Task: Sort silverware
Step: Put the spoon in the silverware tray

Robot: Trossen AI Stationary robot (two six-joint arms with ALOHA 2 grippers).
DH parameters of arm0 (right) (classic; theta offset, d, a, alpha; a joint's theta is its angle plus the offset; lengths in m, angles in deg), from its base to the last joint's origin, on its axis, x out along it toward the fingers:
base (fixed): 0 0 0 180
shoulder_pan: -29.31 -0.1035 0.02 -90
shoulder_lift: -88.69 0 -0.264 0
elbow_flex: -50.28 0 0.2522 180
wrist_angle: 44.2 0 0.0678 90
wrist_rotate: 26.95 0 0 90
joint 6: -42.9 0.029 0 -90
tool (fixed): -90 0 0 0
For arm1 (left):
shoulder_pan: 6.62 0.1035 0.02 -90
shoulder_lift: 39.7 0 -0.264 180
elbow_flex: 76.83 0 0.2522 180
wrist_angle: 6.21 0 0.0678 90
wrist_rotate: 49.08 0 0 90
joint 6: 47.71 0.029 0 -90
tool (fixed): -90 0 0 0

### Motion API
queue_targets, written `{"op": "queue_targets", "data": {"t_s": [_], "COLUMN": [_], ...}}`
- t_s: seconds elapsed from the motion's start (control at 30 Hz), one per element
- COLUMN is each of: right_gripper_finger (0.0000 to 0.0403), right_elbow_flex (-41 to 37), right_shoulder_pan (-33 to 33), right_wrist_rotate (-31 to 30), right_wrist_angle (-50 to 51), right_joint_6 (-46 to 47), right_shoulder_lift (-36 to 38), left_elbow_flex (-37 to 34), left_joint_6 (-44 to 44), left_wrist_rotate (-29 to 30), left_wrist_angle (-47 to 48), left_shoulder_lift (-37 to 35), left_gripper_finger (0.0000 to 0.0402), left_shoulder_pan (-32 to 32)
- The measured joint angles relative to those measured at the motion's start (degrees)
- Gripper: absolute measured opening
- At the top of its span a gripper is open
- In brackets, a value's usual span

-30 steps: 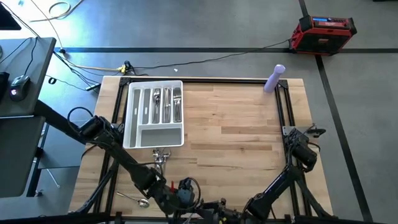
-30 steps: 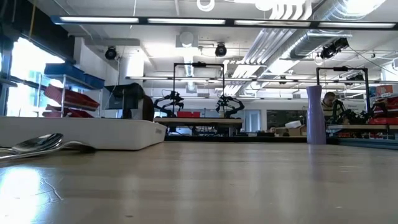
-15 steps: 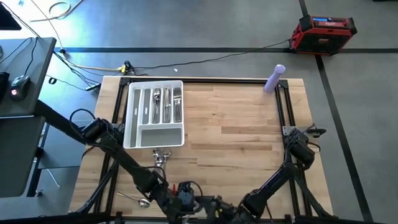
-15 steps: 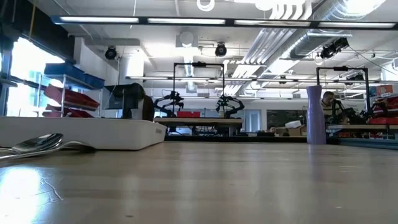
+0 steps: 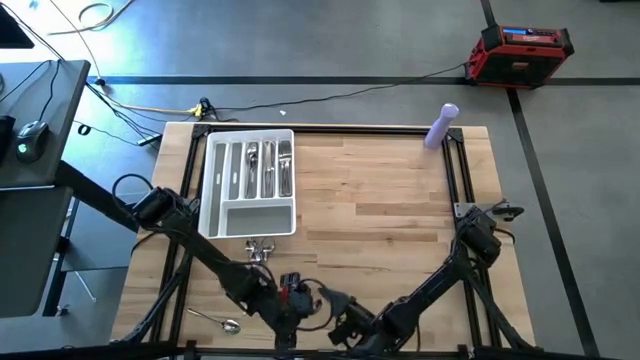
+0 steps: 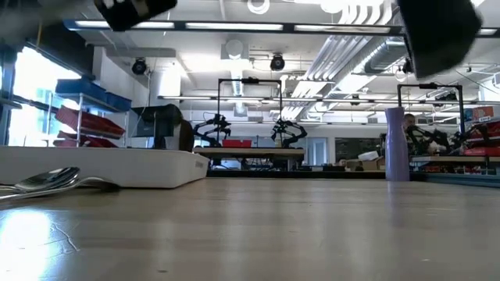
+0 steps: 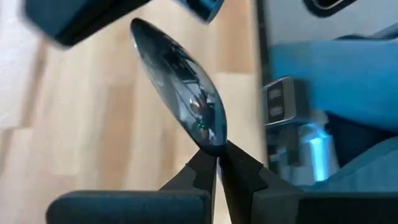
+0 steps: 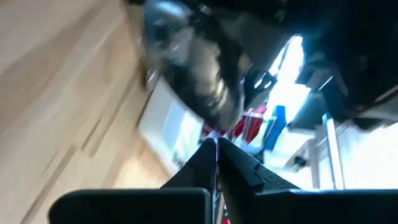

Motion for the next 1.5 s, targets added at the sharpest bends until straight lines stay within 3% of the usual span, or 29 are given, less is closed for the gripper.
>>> {"op": "queue_targets", "data": {"t_s": [0.13, 0.27, 0.4, 0.47, 0.53, 0.67, 0.93, 1.03, 1.17, 1.33, 1.5], "right_gripper_finger": [0.0, 0.0, 0.0, 0.0, 0.0004, 0.0039, 0.0185, 0.0213, 0.0197, 0.0139, 0.0084], "right_elbow_flex": [0.0, -0.02, 0.0, 0.0, 0.0, 0.0, 0.0, 0.0, 0.0, 0.0, 0.0], "right_shoulder_pan": [0.76, -1.87, -4.47, -5.16, -6.03, -7.97, -8.76, -8.27, -6.15, -4.24, -4.46], "right_wrist_rotate": [-0.06, 1.51, 15.36, 22.97, 26.52, 26.02, 22.67, 21.18, 20.65, 20.7, 25.88], "right_wrist_angle": [11.23, 12.08, 7.75, 5.3, 3.77, 3.03, -7.22, -9.71, -9.72, -12.56, -13.18], "right_joint_6": [13.81, 16.64, 14.85, 12.29, 7.48, -3.44, -22.12, -28.19, -31.88, -34.79, -33.69], "right_shoulder_lift": [0.3, 2.05, 4.19, 4.35, 4.35, 4.35, 4.28, 4.28, 4.28, 4.26, 4.26], "left_elbow_flex": [-0.07, -0.07, -0.07, -0.09, -0.08, -0.08, -0.07, -0.07, -0.07, -0.07, -0.07], "left_joint_6": [-0.52, 0.03, 0.9, 0.88, 0.59, 0.58, 0.59, 0.99, 1.32, 1.66, 1.68], "left_wrist_rotate": [-2.19, -5.58, -9.56, -11.15, -13.28, -16.66, -17.99, -17.99, -17.93, -17.46, -17.35], "left_wrist_angle": [3.34, 1.53, -2.88, -5.44, -8.08, -12.65, -14.28, -14.43, -14.73, -14.81, -14.83], "left_shoulder_lift": [0.01, 0.02, 0.02, 0.02, 0.02, 0.01, 0.0, 0.0, -0.02, -0.02, -0.13], "left_gripper_finger": [0.0, 0.0, 0.0, 0.0, 0.0, 0.0, 0.0, 0.0, 0.0, 0.0, 0.0], "left_shoulder_pan": [1.44, 2.12, 2.42, 2.38, 2.38, 1.99, 1.92, 1.92, 1.99, 1.99, 1.99]}}
